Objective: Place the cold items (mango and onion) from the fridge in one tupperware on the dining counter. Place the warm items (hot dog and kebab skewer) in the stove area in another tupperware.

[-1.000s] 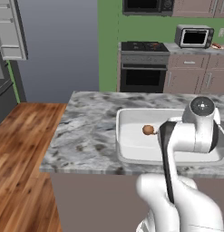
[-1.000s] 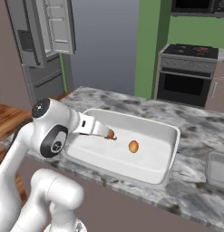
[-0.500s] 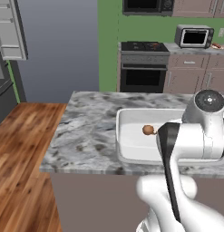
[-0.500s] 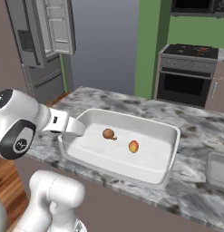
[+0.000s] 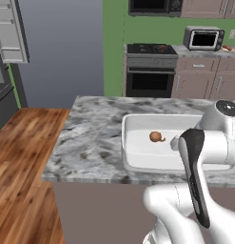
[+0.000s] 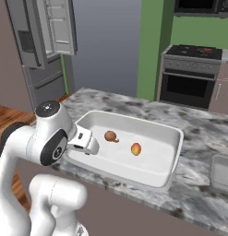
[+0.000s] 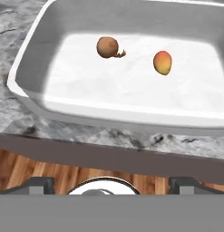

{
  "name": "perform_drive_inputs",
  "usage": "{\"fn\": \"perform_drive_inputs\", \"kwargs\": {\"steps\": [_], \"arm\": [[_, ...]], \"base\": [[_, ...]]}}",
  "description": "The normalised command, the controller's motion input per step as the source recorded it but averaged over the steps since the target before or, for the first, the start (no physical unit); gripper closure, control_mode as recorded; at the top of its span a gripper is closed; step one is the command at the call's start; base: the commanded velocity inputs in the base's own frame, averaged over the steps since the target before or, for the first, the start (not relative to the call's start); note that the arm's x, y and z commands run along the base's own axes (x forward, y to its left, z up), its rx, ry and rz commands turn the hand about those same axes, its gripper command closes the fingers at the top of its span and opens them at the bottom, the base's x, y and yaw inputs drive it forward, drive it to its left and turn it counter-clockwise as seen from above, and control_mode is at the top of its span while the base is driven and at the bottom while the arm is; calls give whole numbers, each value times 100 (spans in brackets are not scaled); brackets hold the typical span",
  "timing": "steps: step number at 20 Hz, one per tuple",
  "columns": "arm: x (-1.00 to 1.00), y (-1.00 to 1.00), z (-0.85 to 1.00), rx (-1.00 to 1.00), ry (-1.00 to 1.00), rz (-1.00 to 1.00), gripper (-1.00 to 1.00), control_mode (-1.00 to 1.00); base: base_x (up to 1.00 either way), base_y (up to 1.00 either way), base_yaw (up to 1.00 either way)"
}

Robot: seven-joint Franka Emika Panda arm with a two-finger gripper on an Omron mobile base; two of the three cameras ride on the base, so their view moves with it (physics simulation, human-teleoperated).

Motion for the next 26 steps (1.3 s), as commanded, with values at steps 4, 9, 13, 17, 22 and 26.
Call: {"fn": "perform_drive_inputs", "kwargs": {"steps": [4, 9, 13, 17, 22, 26], "arm": [[-11, 13, -3, -2, 0, 0, -100, -100], [-4, 4, -2, 0, 0, 0, -100, 100], [0, 0, 0, 0, 0, 0, -100, 100], [0, 0, 0, 0, 0, 0, -100, 100], [0, 0, 0, 0, 0, 0, -100, 100], [0, 0, 0, 0, 0, 0, -100, 100]], "base": [[0, 0, 0], [-36, 18, 3], [-42, 60, 7], [0, 99, -5], [0, 100, -18], [0, 100, -27]]}}
